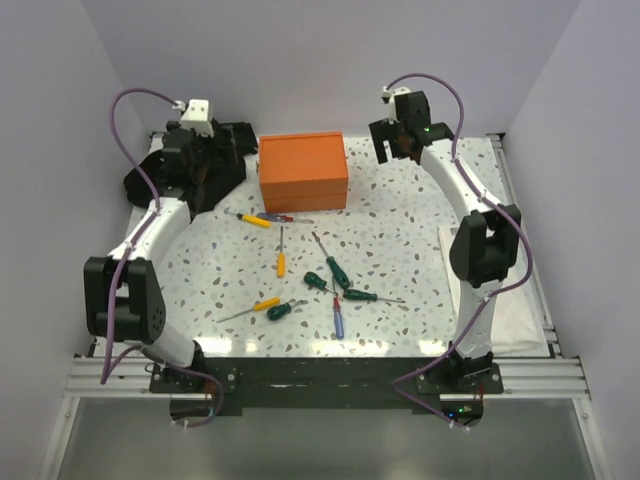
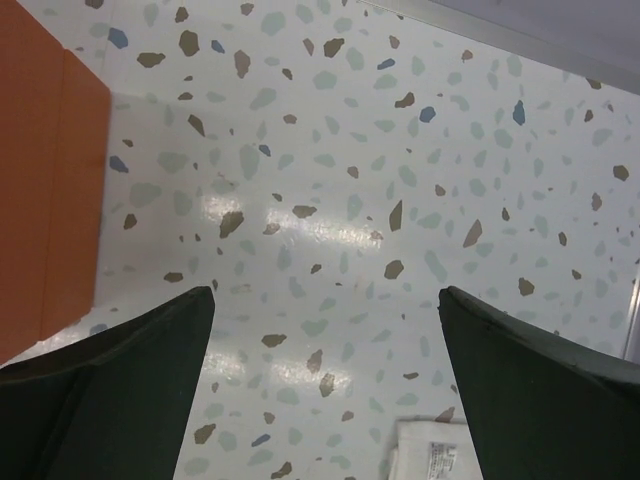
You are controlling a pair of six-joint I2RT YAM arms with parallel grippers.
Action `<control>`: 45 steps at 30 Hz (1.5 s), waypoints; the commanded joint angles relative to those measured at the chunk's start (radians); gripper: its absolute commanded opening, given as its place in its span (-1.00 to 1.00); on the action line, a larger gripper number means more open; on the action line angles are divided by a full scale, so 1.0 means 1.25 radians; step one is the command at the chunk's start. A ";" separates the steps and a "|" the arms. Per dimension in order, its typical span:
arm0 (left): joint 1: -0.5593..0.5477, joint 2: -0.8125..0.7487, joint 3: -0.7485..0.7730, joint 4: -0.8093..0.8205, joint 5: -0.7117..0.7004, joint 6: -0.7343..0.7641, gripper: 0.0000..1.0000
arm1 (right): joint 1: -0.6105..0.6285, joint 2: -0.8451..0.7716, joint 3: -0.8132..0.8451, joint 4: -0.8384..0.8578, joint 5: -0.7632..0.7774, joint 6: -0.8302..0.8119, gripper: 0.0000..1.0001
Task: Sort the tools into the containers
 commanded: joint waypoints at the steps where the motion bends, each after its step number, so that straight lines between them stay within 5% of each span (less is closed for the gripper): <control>1: 0.003 0.086 0.165 -0.155 0.010 -0.110 0.99 | 0.007 -0.042 0.057 0.038 -0.055 0.060 0.97; 6: 0.014 0.218 0.351 -0.389 0.016 -0.190 1.00 | 0.036 0.009 0.119 0.048 -0.006 0.057 0.97; 10: 0.027 0.227 0.358 -0.399 0.022 -0.241 1.00 | 0.053 0.030 0.163 0.059 -0.076 0.070 0.87; 15: 0.048 0.220 0.323 -0.358 0.123 -0.262 0.89 | 0.066 0.083 0.214 0.094 -0.246 0.156 0.00; 20: 0.048 0.228 0.307 -0.305 0.236 -0.283 0.82 | 0.116 0.127 0.235 0.090 -0.237 0.162 0.07; 25: 0.048 0.255 0.290 -0.229 0.358 -0.305 0.46 | 0.130 0.163 0.226 0.095 -0.252 0.182 -0.06; 35: 0.048 0.287 0.296 -0.185 0.398 -0.345 0.45 | 0.139 0.153 0.129 0.067 -0.191 0.152 -0.41; 45: 0.017 0.315 0.307 -0.183 0.417 -0.351 0.43 | 0.134 0.098 -0.003 0.041 -0.097 0.108 -0.47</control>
